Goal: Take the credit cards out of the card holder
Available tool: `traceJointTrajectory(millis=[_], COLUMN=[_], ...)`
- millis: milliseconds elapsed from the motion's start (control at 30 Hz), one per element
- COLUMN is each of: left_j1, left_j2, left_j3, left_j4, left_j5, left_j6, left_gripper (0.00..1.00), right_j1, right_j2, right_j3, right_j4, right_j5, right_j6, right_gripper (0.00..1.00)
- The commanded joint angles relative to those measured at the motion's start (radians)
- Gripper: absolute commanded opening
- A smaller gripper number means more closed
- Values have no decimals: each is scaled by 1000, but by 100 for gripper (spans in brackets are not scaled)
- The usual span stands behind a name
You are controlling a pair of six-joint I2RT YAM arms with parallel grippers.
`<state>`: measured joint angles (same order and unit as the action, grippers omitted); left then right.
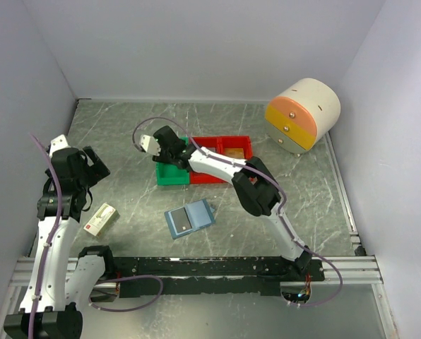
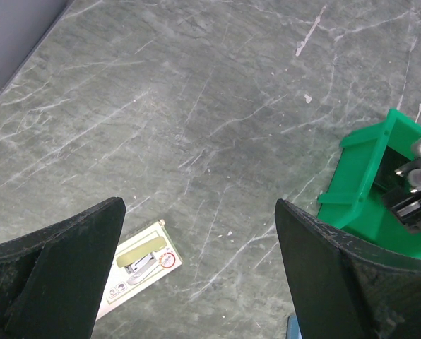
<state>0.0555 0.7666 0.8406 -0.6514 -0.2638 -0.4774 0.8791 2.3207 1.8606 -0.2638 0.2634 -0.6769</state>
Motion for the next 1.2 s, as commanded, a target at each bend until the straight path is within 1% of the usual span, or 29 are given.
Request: traceJointTrajectory(millis=[0,133,200,300,333,433,567,633,733,800,1000,1167], left_j1=[12,12,12,12,12,12,14,13,14,14,14,14], left_j2=[3,2,1,2,4,15,32,37,52,68,100,99], left_j3=[6,3,4,2,2,2,6,2,3,6,7,-7], left_j4=[10,15,15,17,19,23,18,19,19,14,10,34], left_j5=[15,28,29,37,42,59,62,57,47,42,72,125], left_j6=[17,21,20,19,20,22,19,18,16,14,21,34], left_gripper=[100,100,100,100,100,99,100,100,100,100,99,100], right_j1=[-6,-12,-12,-14,-15,-17,-17,-17,-16,-17,-17,-17], right_j2=[-96,-209,-288,-456,-522,-673,-847,-910,-993,-1039,-1133,-1192], right_j3=[8,-42,-109,-269,-328,-503,-736,-812,-925,-972,-1024,-1095], right_j4=[9,47,101,227,274,345,366,332,267,240,66,77], right_j5=[-21,-54,-57,-37,-20,15,-41,-84,-96,-103,-105,-142], right_j6=[62,177,256,404,480,670,928,1037,1210,1258,1332,1360], right_gripper=[50,52,57,65,67,71,73,74,75,75,76,76])
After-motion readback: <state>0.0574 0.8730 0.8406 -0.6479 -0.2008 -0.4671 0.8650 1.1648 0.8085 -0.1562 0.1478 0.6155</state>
